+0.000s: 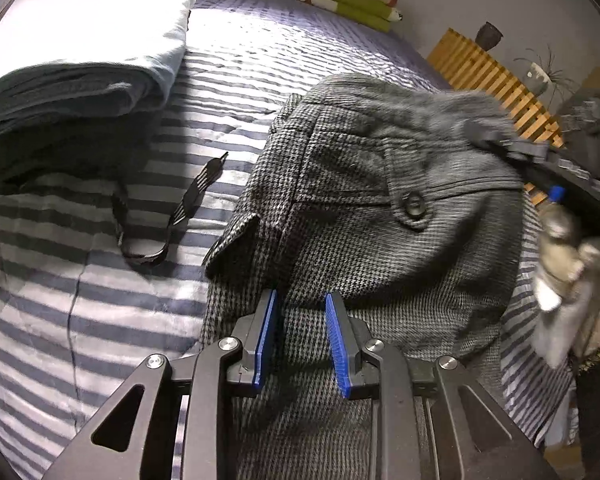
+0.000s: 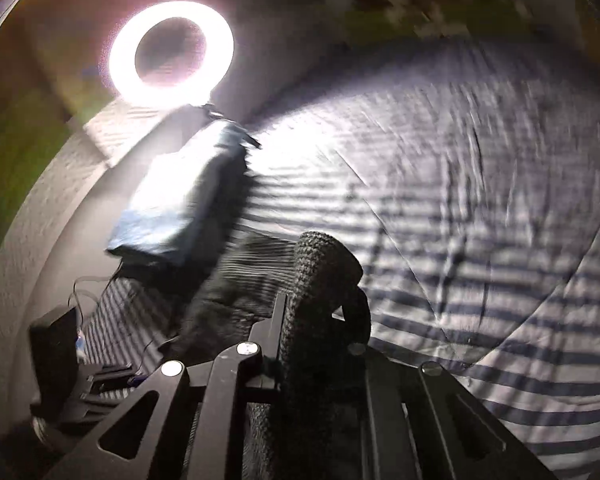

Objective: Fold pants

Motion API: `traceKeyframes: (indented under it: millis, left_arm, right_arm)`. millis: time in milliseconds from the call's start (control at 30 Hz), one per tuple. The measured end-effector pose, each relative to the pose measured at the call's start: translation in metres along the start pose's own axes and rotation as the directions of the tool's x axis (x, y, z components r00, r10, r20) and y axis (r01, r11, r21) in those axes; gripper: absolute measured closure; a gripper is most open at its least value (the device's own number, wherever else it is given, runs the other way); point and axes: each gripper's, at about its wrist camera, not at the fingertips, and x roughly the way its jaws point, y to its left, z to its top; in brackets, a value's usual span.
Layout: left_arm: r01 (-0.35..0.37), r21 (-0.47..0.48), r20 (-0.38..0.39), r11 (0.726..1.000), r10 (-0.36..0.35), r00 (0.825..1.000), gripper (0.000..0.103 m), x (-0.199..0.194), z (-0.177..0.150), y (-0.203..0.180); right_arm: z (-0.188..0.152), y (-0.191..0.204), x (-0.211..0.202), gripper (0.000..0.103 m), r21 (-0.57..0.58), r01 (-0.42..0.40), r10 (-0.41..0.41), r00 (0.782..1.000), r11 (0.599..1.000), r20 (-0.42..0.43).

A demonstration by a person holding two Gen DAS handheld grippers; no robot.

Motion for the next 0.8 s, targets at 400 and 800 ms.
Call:
traceKeyframes:
  millis: [400, 800]
  left_arm:
    - [0.229, 0.008, 0.02, 0.973, -0.23, 0.973, 0.078, -0.035, -0.034, -0.058]
    - [0.12, -0.091, 0.05, 0.989, -0.116, 0.992, 0.078, -0.06, -0.046, 0.003]
  right_arm:
    - [-0.018, 0.119, -0.075, 0.094, -0.369, 0.079, -0.048, 0.995, 0.926, 0.092]
    - [-0.06, 0.142, -0.096, 0.094, -0.456, 0.079, -0.029, 0.993, 0.886, 0.116]
